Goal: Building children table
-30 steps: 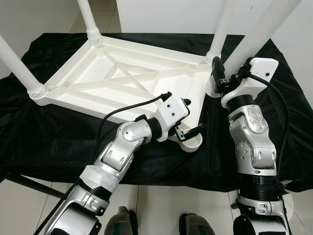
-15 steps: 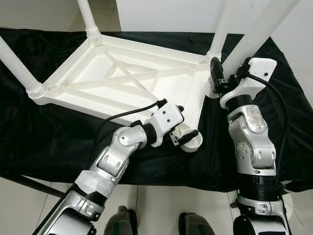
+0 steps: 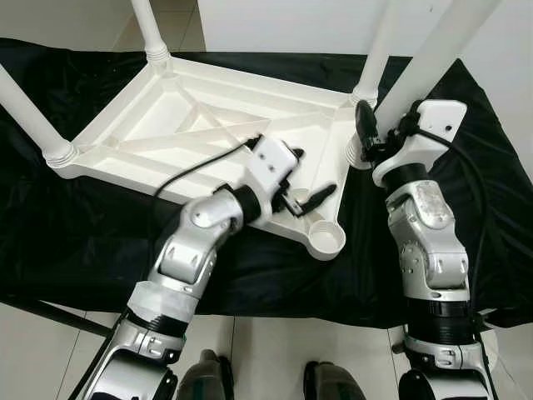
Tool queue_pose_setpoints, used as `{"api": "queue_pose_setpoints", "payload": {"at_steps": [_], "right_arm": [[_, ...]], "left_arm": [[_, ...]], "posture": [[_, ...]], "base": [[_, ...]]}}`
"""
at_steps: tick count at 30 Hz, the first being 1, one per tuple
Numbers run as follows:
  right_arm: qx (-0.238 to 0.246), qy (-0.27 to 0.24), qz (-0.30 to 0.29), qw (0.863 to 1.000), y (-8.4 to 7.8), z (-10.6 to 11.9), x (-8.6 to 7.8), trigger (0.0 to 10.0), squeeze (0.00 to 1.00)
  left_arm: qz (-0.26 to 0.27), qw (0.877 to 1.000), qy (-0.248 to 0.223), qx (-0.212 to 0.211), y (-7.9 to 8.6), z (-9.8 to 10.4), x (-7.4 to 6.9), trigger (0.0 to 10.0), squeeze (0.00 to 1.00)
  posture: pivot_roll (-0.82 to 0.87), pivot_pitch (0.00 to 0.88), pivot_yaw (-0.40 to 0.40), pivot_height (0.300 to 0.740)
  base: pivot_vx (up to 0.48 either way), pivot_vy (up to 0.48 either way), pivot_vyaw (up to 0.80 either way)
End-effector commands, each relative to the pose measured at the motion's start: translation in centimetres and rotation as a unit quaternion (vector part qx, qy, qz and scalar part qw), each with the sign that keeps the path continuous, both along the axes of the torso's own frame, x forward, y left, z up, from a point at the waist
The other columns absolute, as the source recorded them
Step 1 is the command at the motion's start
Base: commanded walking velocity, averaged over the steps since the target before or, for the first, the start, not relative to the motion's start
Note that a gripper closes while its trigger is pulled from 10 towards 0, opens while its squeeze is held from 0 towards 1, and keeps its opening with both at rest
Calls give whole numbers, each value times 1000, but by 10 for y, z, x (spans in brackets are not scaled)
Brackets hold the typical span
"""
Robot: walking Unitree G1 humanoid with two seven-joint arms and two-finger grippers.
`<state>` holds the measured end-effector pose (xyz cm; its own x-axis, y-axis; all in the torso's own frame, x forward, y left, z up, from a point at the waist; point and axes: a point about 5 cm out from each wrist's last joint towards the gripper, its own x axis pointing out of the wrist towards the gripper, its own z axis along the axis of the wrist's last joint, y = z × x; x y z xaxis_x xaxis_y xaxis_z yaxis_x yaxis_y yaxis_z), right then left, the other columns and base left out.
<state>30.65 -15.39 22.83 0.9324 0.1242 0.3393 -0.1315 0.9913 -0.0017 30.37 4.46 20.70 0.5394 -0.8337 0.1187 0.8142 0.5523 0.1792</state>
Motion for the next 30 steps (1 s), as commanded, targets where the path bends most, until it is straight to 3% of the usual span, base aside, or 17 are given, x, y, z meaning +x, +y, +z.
{"api": "queue_pose_setpoints", "payload": {"at_steps": [1,5,8,15,17,19,26,28,30], "right_arm": [[-9,-2,-7,1000,0,-3,-2,10000,0],[-13,16,-21,1000,-2,-11,-4,10000,0],[-25,31,-45,998,-4,-19,-5,10000,0],[-53,42,-68,995,-8,-27,-9,10000,0],[-64,51,-82,993,-10,-32,-11,10000,0],[-70,51,-88,992,-11,-34,-12,10000,0],[-76,30,-86,993,-8,-33,-13,10000,0],[-72,26,-86,993,-8,-31,-12,10000,0],[-71,26,-87,993,-8,-31,-12,10000,0]], "left_arm": [[163,985,7,-52,15,5,10,10000,0],[206,976,11,-66,27,6,9,10000,0],[260,962,26,-74,44,1,10,10000,0],[321,944,38,-70,65,-11,5,10000,0],[360,927,63,-80,76,-19,0,10000,0],[372,922,71,-79,80,-23,-1,10000,0],[361,930,62,-10,96,-39,-7,10000,0],[382,921,75,-3,111,-44,-5,10000,0],[391,917,82,-6,116,-45,-4,10000,0]], "posture": [[-52,93,72,740],[-50,81,73,740],[-50,70,80,740],[-56,47,96,740],[-57,37,106,740],[-57,37,106,740],[-58,28,114,740],[-58,21,123,740],[-58,21,123,740]], "base": [[0,0,0],[0,0,0],[0,0,0],[0,0,0],[0,0,0],[0,0,0],[0,0,0],[0,0,0],[0,0,0]]}}
